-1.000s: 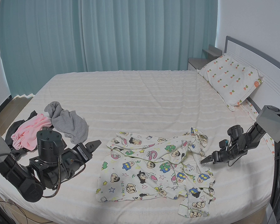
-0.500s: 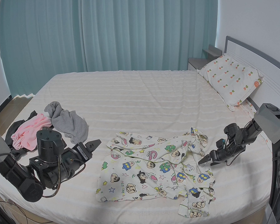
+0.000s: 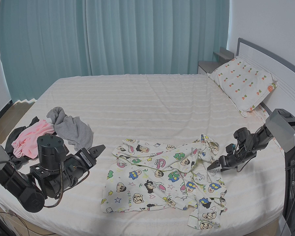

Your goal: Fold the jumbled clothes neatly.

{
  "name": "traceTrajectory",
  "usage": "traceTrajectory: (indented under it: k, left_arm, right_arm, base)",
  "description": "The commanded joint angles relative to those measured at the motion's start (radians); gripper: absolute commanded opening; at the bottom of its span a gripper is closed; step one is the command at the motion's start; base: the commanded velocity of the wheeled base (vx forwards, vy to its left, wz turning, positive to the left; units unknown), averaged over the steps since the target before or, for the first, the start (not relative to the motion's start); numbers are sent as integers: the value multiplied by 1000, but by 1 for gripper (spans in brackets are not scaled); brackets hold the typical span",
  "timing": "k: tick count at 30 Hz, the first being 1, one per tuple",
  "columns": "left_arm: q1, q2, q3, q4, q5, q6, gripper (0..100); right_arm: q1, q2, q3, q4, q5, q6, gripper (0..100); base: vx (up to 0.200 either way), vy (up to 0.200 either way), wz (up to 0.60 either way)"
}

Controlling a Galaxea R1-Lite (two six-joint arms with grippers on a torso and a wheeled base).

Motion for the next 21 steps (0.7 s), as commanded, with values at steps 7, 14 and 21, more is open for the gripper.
traceTrajectory:
  k: [7,14,21]
  left_arm:
    - [0,0,-2,1,2,1,100]
    - [1,-6,-2,-1,8,1,100]
    - [1,-4,6,-41,13,2,100]
  right_arm:
    - [17,6,-28,30,-29,-3,0]
    - [18,11,-43,65,-66,-9,0]
    - [11,-12,-5,53,-74,-4,0]
  base:
    - [0,0,0]
    - [0,0,0]
    - [0,0,0]
